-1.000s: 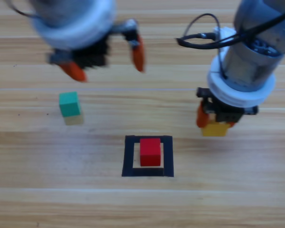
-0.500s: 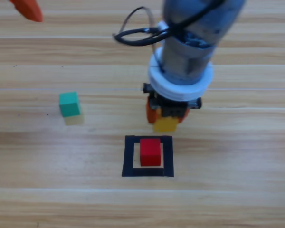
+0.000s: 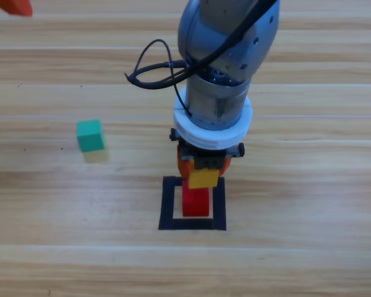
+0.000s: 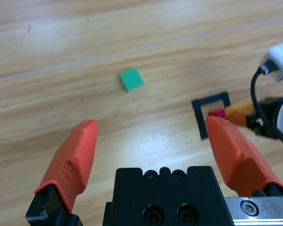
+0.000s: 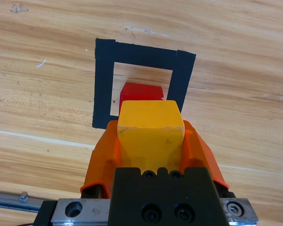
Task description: Stack the blocks in the rectangular block: red at the bottom, yellow in the middle, green on top
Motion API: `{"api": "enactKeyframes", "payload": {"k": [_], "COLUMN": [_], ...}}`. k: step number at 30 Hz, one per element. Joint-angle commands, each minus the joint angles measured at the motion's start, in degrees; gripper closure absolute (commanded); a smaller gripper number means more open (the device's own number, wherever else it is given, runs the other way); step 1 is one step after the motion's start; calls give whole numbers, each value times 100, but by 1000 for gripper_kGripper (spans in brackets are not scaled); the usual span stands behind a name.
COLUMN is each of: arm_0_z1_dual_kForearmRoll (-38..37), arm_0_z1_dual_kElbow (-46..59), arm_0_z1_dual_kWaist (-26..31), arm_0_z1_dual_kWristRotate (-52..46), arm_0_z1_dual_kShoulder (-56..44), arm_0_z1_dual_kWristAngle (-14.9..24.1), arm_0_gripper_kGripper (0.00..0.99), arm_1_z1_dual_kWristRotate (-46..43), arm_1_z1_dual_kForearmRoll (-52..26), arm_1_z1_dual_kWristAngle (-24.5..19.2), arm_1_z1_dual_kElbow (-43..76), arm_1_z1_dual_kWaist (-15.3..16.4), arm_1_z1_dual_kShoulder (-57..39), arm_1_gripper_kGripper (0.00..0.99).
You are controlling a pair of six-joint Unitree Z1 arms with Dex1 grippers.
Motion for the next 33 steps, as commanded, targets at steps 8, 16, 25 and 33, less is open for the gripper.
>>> {"api": "enactKeyframes", "payload": {"k": [8, 16, 25, 33], "arm_0_z1_dual_kForearmRoll": [-1102, -1085, -1111, -1155], "arm_0_z1_dual_kElbow": [1411, 1385, 1438, 1508], "arm_0_z1_dual_kWaist": [194, 238, 264, 282], "arm_0_z1_dual_kWristRotate": [306, 245, 245, 245], "arm_0_z1_dual_kShoulder": [-761, -620, -471, -400], "arm_0_z1_dual_kWristAngle": [-526, -552, -552, -570], "arm_0_gripper_kGripper": [0, 0, 0, 0], "arm_1_z1_dual_kWristRotate": [-13, -5, -5, -13], "arm_1_z1_dual_kForearmRoll": [74, 101, 109, 118], "arm_1_z1_dual_kWristAngle": [95, 165, 200, 209], "arm_1_z1_dual_kElbow": [-120, -146, -172, -172], "arm_1_z1_dual_kWaist": [153, 162, 180, 197], "arm_1_z1_dual_kShoulder": [434, 451, 513, 539], "arm_1_gripper_kGripper": [880, 880, 880, 880]}}
